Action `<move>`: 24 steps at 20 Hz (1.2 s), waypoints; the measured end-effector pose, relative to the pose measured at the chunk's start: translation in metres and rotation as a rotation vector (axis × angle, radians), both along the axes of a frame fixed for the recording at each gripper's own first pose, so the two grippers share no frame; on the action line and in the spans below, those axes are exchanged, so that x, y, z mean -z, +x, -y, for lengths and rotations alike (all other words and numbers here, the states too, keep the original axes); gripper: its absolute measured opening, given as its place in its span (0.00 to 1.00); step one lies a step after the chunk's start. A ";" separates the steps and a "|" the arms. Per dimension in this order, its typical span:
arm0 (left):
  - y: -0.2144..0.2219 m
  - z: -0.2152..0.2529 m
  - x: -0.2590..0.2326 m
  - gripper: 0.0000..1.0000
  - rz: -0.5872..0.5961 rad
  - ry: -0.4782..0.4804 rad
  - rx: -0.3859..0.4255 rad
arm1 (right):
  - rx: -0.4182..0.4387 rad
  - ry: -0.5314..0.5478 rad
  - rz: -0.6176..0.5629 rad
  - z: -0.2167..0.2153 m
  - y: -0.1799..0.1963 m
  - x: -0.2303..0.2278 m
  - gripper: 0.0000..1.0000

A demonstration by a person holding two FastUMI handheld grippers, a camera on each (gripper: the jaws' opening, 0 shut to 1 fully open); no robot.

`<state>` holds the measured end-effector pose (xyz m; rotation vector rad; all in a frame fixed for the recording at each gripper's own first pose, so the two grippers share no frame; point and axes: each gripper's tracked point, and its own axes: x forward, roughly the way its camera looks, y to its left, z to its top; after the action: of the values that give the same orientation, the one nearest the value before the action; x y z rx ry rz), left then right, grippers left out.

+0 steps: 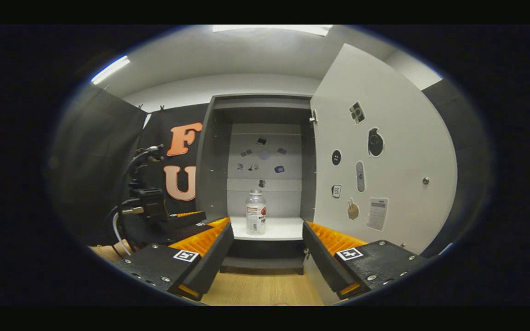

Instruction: Open the cabinet door with the right hand, grasp the bottle in the cabinet with the left hand and place it on the coaster, then close the cabinet door with the right hand.

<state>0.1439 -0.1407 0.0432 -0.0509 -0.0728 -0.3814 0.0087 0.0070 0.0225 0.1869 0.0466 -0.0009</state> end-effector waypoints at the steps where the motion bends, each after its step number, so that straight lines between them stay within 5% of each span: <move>1: 0.009 0.005 0.003 0.96 -0.007 -0.001 0.014 | 0.003 -0.001 -0.004 0.000 0.001 0.002 0.93; 10: 0.080 0.038 0.023 0.96 -0.028 -0.003 0.084 | 0.035 0.083 -0.056 0.000 0.015 0.018 0.93; 24: 0.151 0.066 0.043 0.96 -0.048 0.080 0.085 | 0.018 0.037 -0.127 -0.009 0.032 0.037 0.93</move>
<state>0.2951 -0.2067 0.0007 0.0159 -0.0082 -0.4680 0.0411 0.0160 -0.0145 0.2237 0.1714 -0.0294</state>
